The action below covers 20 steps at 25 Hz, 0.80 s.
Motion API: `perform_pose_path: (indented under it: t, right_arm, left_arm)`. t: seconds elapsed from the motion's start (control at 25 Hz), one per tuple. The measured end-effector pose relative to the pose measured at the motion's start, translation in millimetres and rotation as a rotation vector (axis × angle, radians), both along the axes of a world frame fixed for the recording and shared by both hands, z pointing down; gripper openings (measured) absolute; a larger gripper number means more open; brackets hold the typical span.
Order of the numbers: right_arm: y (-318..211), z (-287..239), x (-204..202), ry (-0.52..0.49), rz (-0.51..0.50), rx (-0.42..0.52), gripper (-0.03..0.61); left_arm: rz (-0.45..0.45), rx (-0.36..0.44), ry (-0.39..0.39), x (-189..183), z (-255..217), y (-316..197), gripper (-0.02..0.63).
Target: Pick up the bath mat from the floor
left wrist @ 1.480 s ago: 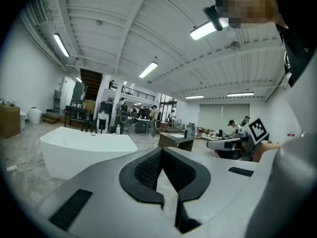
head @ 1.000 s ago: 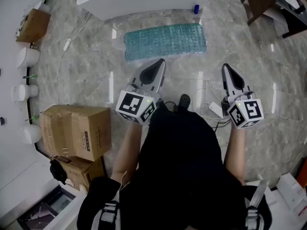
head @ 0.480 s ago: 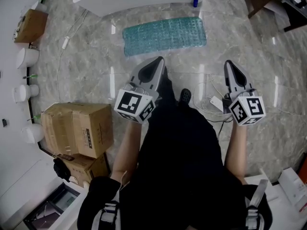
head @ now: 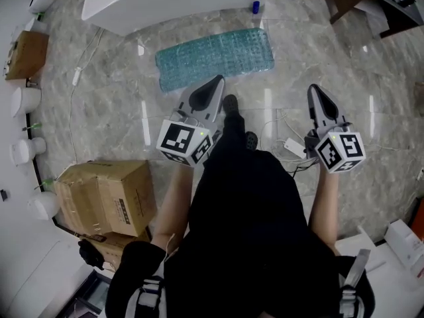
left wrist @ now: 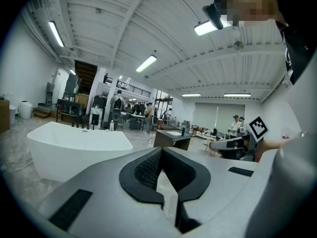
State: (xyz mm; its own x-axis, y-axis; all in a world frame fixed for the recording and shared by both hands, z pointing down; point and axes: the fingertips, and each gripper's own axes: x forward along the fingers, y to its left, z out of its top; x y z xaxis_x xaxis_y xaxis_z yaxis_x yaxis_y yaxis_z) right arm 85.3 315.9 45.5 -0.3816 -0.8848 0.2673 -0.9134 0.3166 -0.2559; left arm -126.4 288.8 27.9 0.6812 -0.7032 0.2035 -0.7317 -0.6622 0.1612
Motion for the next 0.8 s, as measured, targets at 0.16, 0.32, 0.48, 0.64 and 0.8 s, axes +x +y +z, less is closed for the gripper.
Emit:
perform_pose_path:
  t: [0.16,0.32,0.48,0.64,0.8]
  right_arm:
    - [-49.6,-18.0,2.8,0.013,0.036,0.022,0.015]
    - [-88.7,-32.0,-1.3,0.025,0.066,0.041,0.014]
    - [-112.1,-23.8,2.9,0.036,0.102,0.019,0.014]
    - [-123.7,-14.0,3.4,0.038,0.133,-0.013,0.015]
    - [-137.0,-10.4,2.0,0.04,0.135,-0.042,0.015]
  left_arm:
    - [0.048,0.023,0.015,4.9,-9.1,-53.7,0.012]
    - [0.092,0.032,0.028,5.4,-13.7,-99.4,0.012]
    - [0.131,0.032,0.042,9.9,-8.6,-135.9,0.012]
    - [0.157,0.024,0.037,7.4,-2.2,-157.5,0.012]
    - [0.16,0.005,0.034,1.3,1.1,-167.4,0.012]
